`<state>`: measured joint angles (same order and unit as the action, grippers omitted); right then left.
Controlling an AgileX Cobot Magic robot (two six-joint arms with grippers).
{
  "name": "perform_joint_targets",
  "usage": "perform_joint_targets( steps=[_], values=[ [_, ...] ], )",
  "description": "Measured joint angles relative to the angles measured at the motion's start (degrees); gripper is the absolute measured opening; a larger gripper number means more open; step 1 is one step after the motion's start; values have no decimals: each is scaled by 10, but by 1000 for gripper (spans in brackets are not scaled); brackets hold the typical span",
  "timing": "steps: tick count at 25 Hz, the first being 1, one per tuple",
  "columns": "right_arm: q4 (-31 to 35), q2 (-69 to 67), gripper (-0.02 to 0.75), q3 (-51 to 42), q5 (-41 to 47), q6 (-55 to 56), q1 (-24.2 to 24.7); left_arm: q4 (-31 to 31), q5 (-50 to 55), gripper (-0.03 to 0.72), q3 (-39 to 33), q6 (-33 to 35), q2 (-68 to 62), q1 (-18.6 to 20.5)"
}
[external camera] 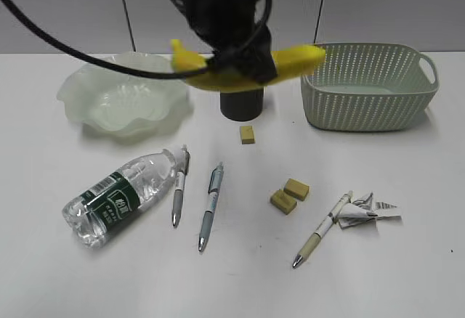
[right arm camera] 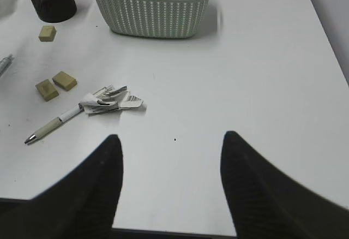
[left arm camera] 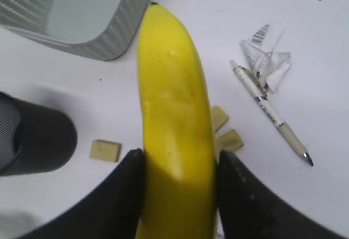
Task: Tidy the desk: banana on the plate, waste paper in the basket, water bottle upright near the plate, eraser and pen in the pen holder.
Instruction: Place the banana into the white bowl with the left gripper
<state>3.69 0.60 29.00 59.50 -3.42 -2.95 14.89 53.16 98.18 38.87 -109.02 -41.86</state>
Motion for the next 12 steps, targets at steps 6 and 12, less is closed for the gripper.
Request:
perform_joint_targets(
  steps=[6,12],
  values=[
    [0,0,456,0,0,0,0,-84,66,312,0,-32,81,62],
    [0,0,456,0,0,0,0,-101,62,312,0,-64,69,189]
  ],
)
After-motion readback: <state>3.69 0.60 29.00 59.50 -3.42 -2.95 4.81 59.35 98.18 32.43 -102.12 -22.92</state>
